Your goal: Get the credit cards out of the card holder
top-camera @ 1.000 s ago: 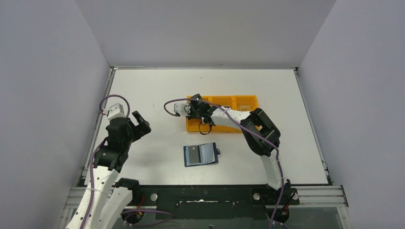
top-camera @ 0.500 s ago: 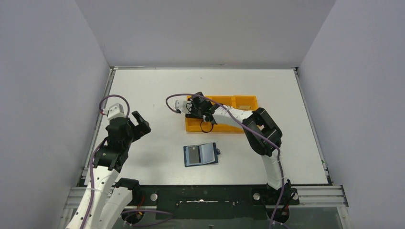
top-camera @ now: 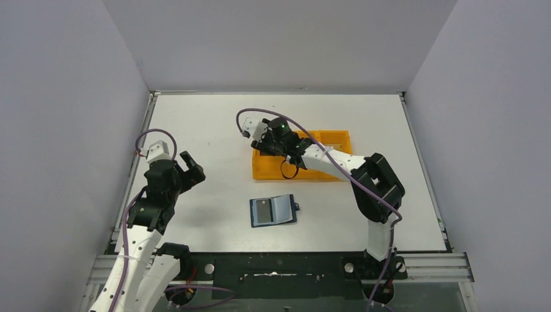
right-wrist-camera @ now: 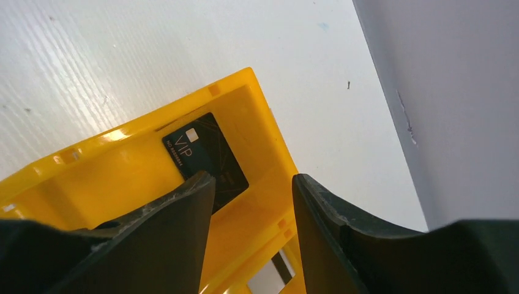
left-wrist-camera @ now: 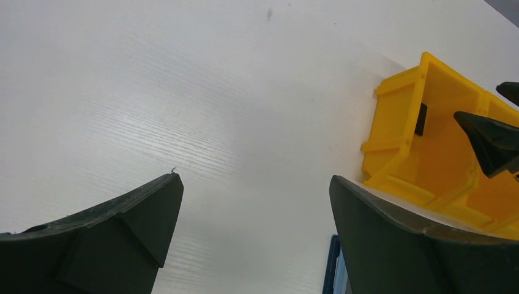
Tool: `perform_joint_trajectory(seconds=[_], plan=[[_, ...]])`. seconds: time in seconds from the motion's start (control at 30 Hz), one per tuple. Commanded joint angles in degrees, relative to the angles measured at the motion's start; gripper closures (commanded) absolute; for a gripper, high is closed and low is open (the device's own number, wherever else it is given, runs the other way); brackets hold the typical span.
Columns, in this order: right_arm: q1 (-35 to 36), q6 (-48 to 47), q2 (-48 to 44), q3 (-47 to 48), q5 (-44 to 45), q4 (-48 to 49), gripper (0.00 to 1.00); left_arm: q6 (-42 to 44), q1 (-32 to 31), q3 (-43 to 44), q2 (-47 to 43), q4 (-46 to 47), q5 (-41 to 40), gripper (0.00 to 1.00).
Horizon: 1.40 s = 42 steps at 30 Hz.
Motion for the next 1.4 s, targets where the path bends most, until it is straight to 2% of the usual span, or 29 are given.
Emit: perform_joint_trajectory(seconds=[0.0, 0.03, 0.1, 0.17, 0.3, 0.47, 0.53, 0.63, 0.77, 0.93, 1.27, 1.37], plan=[[-0.6, 16.1, -10.4, -4.5, -0.2, 9.4, 0.49, 1.3, 0.3, 0.7, 0.0, 2.7, 1.0, 0.07], [-0.6, 20.4, -13.2, -6.1, 0.0, 10.1, 0.47, 1.4, 0.3, 0.7, 0.0, 2.7, 1.1, 0.07], [-0.7, 31.2, -17.1, -8.6, 2.8, 9.2, 0.38, 1.5, 0.4, 0.7, 0.2, 2.8, 1.3, 0.07], [-0.8, 42.5, -20.1, -9.0, 5.7, 3.7, 0.3, 1.5, 0.4, 0.7, 0.4, 2.9, 1.6, 0.07], [-1.8, 57.0, -24.6, -12.7, 0.8, -4.6, 0.3, 1.9, 0.4, 0.7, 1.0, 2.9, 2.5, 0.07], [-1.6, 74.2, -30.8, -26.3, -6.7, 0.6, 0.34, 2.4, 0.4, 0.8, 2.0, 3.0, 4.5, 0.07], [-1.0, 80.0, -32.3, -30.8, -7.3, 1.3, 0.35, 3.1, 0.4, 0.8, 2.6, 3.0, 6.1, 0.07], [2.3, 85.4, -34.7, -35.6, -4.0, 1.1, 0.35, 4.2, 0.3, 1.2, 4.1, 2.8, 8.2, 0.07], [11.1, 90.3, -35.5, -35.9, 6.7, -2.8, 0.31, 4.3, 0.3, 1.3, 5.8, 2.9, 9.6, 0.07], [18.0, 95.2, -31.7, -34.6, 13.4, -4.0, 0.36, 4.4, 0.3, 0.7, 6.5, 4.3, 14.9, 0.14], [20.3, 97.9, -25.8, -32.0, 14.9, -8.2, 0.46, 5.6, 0.1, 0.7, 9.8, 7.0, 24.4, 0.22], [20.3, 98.3, -24.9, -33.1, 13.3, -6.1, 0.51, 3.6, -0.3, 0.7, 11.9, 7.4, 28.5, 0.34]])
